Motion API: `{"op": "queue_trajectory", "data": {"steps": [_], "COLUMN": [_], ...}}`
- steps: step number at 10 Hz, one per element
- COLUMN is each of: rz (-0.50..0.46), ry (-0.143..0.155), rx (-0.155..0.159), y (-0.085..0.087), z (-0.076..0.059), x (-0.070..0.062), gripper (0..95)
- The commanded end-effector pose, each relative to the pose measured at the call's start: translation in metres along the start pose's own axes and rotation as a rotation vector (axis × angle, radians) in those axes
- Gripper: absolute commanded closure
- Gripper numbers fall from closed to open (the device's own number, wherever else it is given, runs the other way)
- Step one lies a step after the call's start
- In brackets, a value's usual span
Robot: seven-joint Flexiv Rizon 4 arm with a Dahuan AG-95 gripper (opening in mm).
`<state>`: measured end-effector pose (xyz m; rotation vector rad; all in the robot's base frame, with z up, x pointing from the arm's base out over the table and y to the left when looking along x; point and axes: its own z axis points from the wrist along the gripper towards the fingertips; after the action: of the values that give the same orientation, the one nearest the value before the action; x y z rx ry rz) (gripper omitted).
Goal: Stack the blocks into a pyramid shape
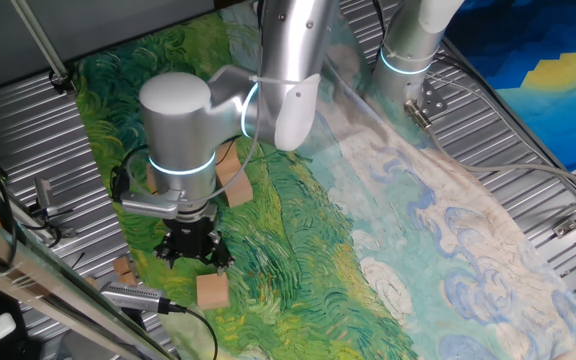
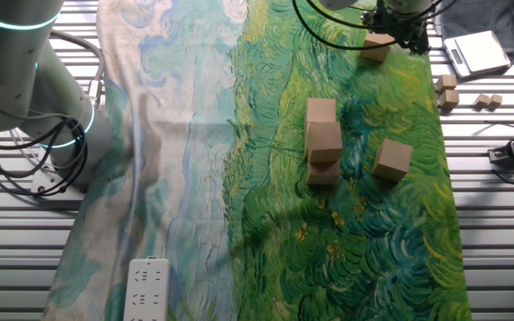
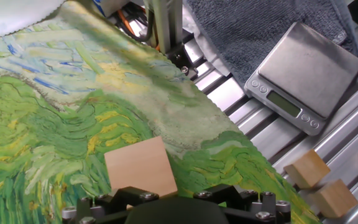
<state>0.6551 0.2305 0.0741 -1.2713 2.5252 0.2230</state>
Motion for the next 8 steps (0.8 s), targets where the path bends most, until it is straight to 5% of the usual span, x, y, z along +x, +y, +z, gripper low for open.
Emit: {"op": "queue_trajectory", "data": {"steps": [1, 8], "rz": [-0.019, -0.048], "ry": [0.127, 0.145], "rx": [0.048, 0.02], "y": [0.0, 0.0], "z": [-0.0002, -0.0002], "x": [-0.0001, -0.0001], "gripper": [95.0, 95.0]}}
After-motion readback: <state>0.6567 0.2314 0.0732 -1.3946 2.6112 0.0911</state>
